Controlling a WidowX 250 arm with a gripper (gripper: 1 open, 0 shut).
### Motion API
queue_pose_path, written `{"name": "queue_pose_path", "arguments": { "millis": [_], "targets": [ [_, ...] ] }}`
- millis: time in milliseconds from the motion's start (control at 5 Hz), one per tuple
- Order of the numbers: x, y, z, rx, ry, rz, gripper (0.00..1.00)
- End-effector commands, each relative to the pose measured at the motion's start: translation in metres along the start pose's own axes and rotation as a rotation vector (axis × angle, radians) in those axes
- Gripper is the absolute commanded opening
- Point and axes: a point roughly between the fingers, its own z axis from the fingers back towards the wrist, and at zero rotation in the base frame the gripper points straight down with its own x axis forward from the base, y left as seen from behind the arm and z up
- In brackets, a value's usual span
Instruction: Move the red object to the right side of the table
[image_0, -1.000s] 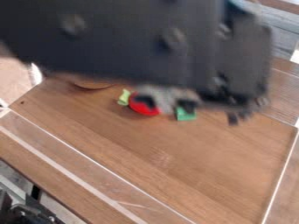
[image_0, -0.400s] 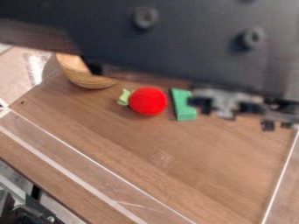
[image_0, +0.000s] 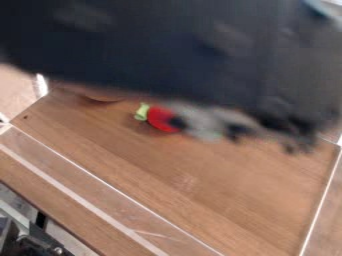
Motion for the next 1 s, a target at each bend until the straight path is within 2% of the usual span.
{"name": "queue_pose_path", "arguments": {
  "millis": [0, 200, 400, 600, 800],
  "targets": [
    [0.005, 0.002, -0.001, 0.002, 0.000, 0.015, 0.00],
    [-0.002, 0.007, -0.002, 0.003, 0.015, 0.036, 0.00],
    [-0.004, -0.002, -0.006, -0.007, 0.020, 0.058, 0.00],
    [-0.002, -0.004, -0.006, -0.008, 0.029, 0.072, 1.00],
    [0.000, -0.006, -0.007, -0.015, 0.031, 0.078, 1.00]
  ]
}}
